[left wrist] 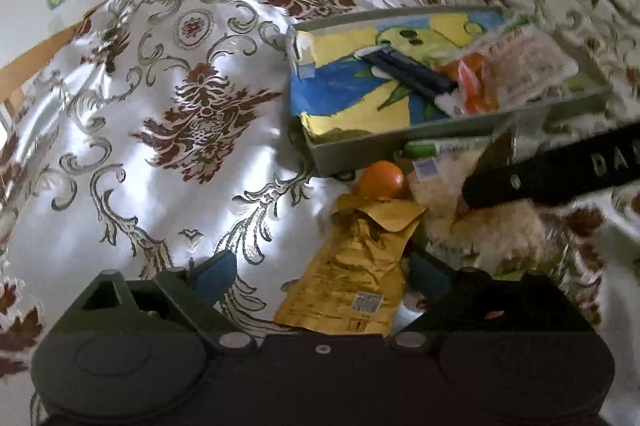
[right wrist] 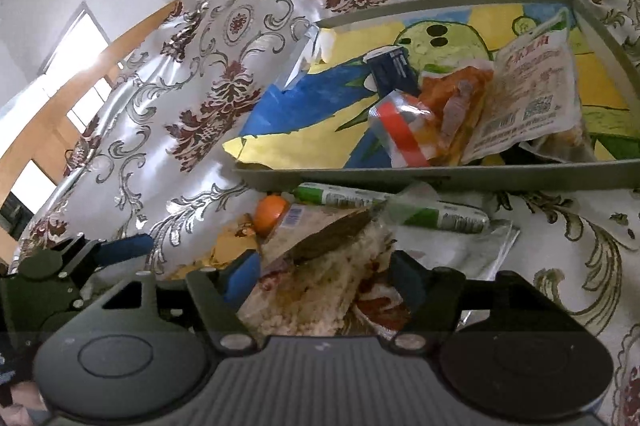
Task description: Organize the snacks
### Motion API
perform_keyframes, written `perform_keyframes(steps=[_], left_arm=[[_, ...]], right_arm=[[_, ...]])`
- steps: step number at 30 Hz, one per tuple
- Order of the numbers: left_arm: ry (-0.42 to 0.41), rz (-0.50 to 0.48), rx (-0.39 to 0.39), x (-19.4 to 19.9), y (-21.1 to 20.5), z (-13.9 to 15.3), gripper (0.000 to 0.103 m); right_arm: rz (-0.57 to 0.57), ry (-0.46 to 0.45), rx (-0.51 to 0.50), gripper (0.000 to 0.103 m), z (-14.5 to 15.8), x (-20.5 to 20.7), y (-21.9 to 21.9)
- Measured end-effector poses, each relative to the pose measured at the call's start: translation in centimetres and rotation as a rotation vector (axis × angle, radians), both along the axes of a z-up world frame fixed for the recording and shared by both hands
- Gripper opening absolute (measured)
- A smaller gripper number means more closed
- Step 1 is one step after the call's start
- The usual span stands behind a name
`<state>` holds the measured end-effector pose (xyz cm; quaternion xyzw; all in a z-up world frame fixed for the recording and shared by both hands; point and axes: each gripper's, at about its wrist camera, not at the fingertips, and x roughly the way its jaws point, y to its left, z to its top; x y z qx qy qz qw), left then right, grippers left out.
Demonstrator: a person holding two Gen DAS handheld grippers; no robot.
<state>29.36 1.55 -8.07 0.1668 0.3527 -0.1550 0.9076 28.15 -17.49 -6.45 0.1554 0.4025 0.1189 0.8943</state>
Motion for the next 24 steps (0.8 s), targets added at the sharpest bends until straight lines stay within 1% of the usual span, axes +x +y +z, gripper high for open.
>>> perform_keyframes(steps=[1,3,6,9,10,11,12,14,16,18,19,20,21,24], left_arm=[[0.003,-0.01,0.016,0.1,-0.3,-0.2,0.086],[0.012,-0.021,0.027,0.2,-0.7,-0.5,0.086],[0.01,-0.018,0.023,0.4,-0.9,-0.5,0.085],[-0.003,-0.034,0.033,0.4,-1.2,-0.5,0.083],[-0.006,-0.042,0.039,0.3,-1.4,-0.5,0.079],[-0.008,-0.054,0.048,0.2,-1.6,-0.4,0.074],[-0.008,-0.066,0.056,0.0,-1.8,-0.4,0.071],[-0.004,-0.093,0.071,-0.2,-2.2,-0.3,0.057],[-0.006,-0.111,0.089,-0.5,-2.6,-0.2,0.052],[-0.019,-0.121,0.114,-0.8,-2.9,-0.3,0.049],[-0.029,-0.124,0.132,-1.0,-3.0,-0.3,0.045],[-0.038,-0.127,0.148,-1.1,-3.1,-0.4,0.041],[-0.046,-0.128,0.165,-1.2,-3.2,-0.4,0.041],[-0.055,-0.127,0.182,-1.3,-3.3,-0.4,0.039]], right_arm=[[-0.006,-0.001,0.0,0.074,-0.1,0.1,0.0],[-0.021,-0.004,0.011,0.073,-0.2,0.3,0.1],[-0.038,-0.01,0.019,0.071,-0.4,0.7,0.1],[-0.059,-0.001,0.069,0.07,-0.8,1.0,-0.3],[-0.067,-0.001,0.066,0.065,-0.8,1.1,-0.4],[-0.075,-0.002,0.057,0.062,-0.9,1.0,-0.4],[-0.077,-0.004,0.056,0.061,-0.9,0.9,-0.4],[-0.087,-0.008,0.059,0.056,-0.9,0.6,-0.7],[-0.102,-0.009,0.064,0.055,-0.8,0.4,-1.0],[-0.118,-0.011,0.066,0.053,-0.8,0.2,-1.3],[-0.121,-0.012,0.067,0.05,-0.7,0.1,-1.3],[-0.124,-0.013,0.069,0.044,-0.7,0.0,-1.4],[-0.127,-0.015,0.072,0.043,-0.6,-0.1,-1.5],[-0.134,-0.015,0.073,0.041,-0.4,-0.3,-1.6]])
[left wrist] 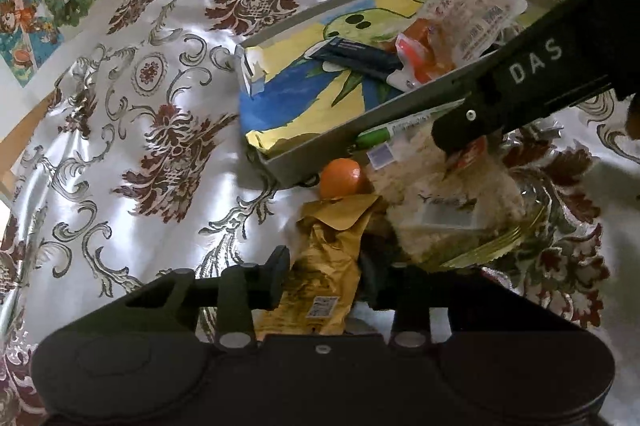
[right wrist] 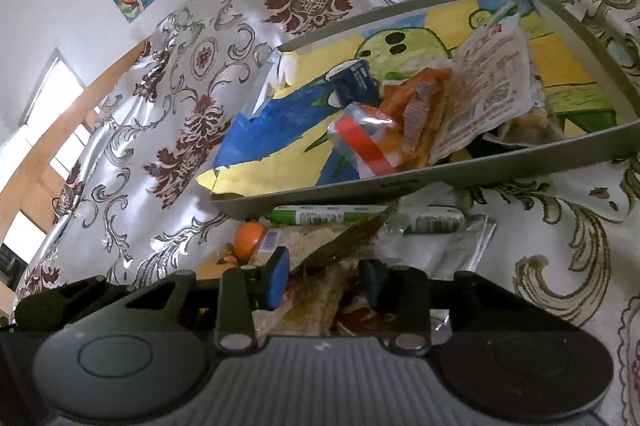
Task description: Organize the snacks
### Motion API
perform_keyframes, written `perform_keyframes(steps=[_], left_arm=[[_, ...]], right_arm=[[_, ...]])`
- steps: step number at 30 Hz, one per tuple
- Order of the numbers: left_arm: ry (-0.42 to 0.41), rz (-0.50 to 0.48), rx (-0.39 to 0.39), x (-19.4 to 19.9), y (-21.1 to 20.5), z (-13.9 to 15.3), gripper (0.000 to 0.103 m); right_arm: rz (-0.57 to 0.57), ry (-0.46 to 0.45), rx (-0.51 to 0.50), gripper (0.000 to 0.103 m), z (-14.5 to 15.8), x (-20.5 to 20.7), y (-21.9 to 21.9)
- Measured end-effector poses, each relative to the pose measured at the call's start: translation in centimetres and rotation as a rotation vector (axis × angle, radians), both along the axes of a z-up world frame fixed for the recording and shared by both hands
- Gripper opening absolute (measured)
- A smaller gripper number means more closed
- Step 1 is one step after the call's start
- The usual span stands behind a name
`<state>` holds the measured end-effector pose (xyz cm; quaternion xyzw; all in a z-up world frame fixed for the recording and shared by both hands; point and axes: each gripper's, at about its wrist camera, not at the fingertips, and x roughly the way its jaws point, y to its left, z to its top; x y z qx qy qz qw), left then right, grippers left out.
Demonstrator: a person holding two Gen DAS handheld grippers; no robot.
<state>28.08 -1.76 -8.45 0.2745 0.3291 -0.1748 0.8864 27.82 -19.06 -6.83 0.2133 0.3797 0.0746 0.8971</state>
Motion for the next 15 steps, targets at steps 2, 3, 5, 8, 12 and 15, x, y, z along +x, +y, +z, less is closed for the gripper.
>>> perform_keyframes(steps=[2,3,5,8,12,15], left_arm=[[-0.008,-0.001,0.014,-0.1,-0.2,-0.1,0.039],[-0.013,-0.007,0.029,-0.1,-0.3,-0.2,0.04],[-0.014,0.002,0.05,-0.1,-0.6,-0.4,0.045],[-0.01,0.015,0.053,-0.1,-0.6,-0.3,0.045],[0.018,0.043,0.013,0.2,-0.2,0.0,0.041],[0.015,0.045,0.02,0.1,-0.4,0.1,0.038]], right_arm=[[-0.01,0.016,0.029,0.035,0.0,-0.1,-0.3],[-0.019,0.024,0.046,0.034,0.0,-0.2,-0.5],[-0.028,0.032,0.062,0.03,0.0,-0.6,-0.7],[-0.027,0.033,0.068,0.028,0.1,-1.4,-0.8],[-0.014,0.03,0.063,0.025,0.5,-2.6,-0.6],[-0.004,0.018,0.047,0.02,1.1,-3.4,-0.6]])
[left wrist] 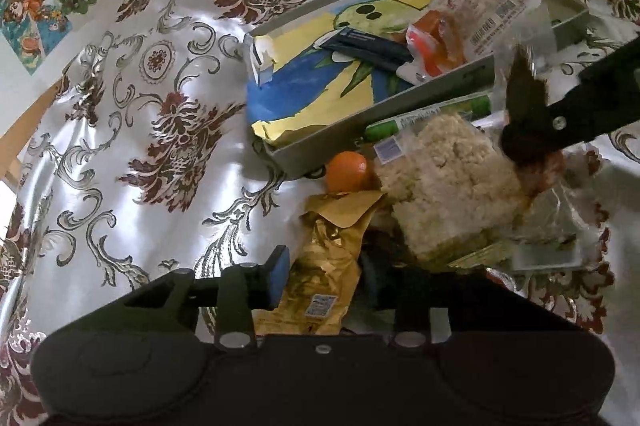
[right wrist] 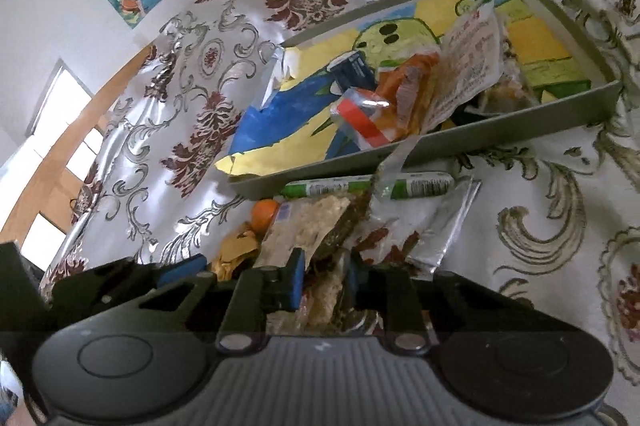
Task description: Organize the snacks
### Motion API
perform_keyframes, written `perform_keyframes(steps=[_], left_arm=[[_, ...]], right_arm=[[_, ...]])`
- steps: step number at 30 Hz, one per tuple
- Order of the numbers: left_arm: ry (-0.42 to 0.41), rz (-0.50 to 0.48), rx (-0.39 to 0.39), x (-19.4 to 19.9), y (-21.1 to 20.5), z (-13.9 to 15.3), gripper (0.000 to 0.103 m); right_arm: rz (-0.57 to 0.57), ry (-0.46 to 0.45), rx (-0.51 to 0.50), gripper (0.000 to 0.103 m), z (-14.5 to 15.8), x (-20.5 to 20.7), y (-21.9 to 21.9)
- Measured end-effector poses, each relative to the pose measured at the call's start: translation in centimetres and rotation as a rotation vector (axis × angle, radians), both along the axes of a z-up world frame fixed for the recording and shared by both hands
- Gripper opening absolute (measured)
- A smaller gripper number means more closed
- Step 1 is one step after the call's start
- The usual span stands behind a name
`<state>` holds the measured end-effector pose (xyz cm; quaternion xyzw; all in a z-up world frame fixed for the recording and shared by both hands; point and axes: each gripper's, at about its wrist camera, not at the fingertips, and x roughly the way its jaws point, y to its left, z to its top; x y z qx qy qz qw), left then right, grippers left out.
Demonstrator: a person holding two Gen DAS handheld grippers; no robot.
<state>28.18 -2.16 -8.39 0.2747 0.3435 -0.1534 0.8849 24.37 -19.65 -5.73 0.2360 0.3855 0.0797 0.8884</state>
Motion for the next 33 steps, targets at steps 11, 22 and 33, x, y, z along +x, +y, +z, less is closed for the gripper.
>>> perform_keyframes(steps=[11,22,33], left_arm=[[-0.029,0.016,0.018,-2.1,-1.0,1.1,0.022],[-0.054,0.076,-0.076,-4.2,-0.1,3.8,0.015],[-0.063,0.093,-0.215,-6.1,0.0,6.6,0.008]], right_arm=[[-0.059,0.023,0.114,0.017,0.0,-1.6,-1.5],[-0.07,0.039,0.173,0.017,-0.1,-3.8,-1.8],[-0.065,-0.016,0.18,0.016,1.8,-5.7,-2.1]])
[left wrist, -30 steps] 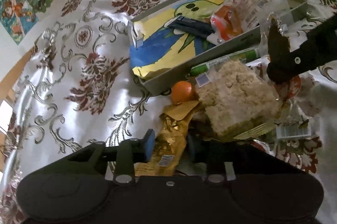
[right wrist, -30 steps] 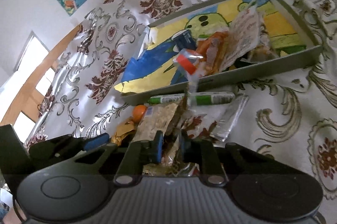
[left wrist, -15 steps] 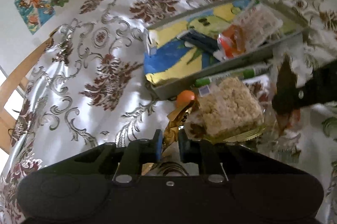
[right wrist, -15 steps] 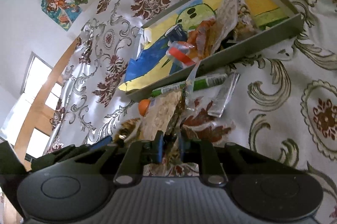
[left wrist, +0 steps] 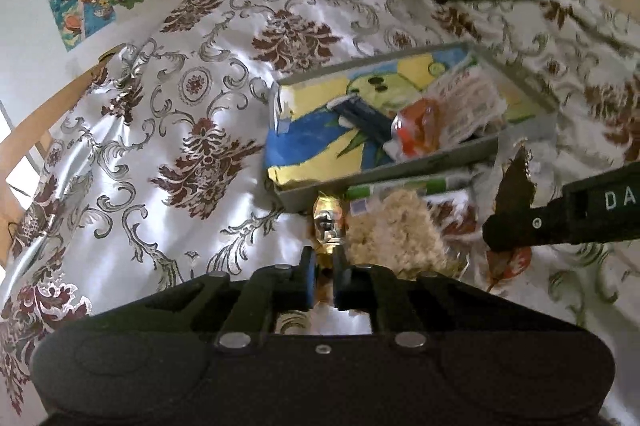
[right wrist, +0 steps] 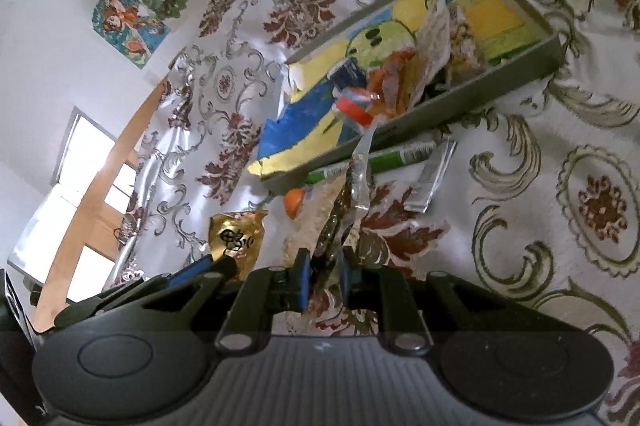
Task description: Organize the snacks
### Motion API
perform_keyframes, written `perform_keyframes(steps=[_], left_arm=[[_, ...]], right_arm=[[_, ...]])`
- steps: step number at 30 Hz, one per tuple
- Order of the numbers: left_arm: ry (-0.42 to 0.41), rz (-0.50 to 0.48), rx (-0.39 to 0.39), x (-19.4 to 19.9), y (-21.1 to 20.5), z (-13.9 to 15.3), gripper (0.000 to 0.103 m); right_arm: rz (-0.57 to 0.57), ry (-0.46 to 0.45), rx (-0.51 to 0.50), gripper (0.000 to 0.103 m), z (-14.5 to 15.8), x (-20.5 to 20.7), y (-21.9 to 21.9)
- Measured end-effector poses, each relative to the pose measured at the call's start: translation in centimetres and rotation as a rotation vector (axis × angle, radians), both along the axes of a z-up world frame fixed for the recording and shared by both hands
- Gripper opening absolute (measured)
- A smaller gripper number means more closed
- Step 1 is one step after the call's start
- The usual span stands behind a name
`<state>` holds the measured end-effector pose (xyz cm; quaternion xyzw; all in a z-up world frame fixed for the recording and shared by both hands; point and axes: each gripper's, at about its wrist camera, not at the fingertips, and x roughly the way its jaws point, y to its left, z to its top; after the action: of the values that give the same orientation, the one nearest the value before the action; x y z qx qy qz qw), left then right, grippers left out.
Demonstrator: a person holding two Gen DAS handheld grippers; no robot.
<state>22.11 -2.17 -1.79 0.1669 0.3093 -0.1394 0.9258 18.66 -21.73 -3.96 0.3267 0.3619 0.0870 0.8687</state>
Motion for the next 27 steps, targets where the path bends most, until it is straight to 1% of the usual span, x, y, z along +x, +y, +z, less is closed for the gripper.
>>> perform_keyframes(steps=[3,6,9,12,16,20,23,25,27], left_arm=[[-0.005,-0.017,-0.033,-0.3,-0.1,0.5,0.008],[-0.011,-0.022,-0.031,-0.3,-0.4,0.3,0.008],[-0.018,-0.023,-0.051,-0.3,-0.4,0.5,0.008],[-0.043,-0.027,-0.082,-0.3,-0.3,1.2,0.008],[-0.085,-0.045,-0.132,0.1,-0.7,2.0,0.008],[-0.12,-0.063,-0.171,2.1,-1.6,2.6,0.008],[-0.131,-0.052,-0.231,4.4,-1.9,3.0,0.008],[-0.141,-0.047,-0.265,5.9,-2.3,3.3,0.008],[-0.158,-0.045,-0.29,7.5,-2.9,3.3,0.008]], right_arm=[[-0.009,-0.02,-0.004,0.016,0.6,-0.4,-0.4],[-0.015,-0.026,-0.006,0.016,0.7,-0.6,-0.6],[-0.018,-0.025,-0.002,0.017,0.6,-0.5,-0.8],[-0.023,-0.047,-0.009,0.017,0.9,-0.4,-1.0],[-0.045,-0.077,0.006,0.017,1.3,0.0,-1.9],[-0.072,-0.119,-0.004,0.017,1.8,1.6,-2.8],[-0.088,-0.153,-0.03,0.017,2.0,3.2,-3.4],[-0.103,-0.182,-0.059,0.017,2.4,4.3,-3.9],[-0.131,-0.209,-0.067,0.017,2.7,5.6,-4.6]])
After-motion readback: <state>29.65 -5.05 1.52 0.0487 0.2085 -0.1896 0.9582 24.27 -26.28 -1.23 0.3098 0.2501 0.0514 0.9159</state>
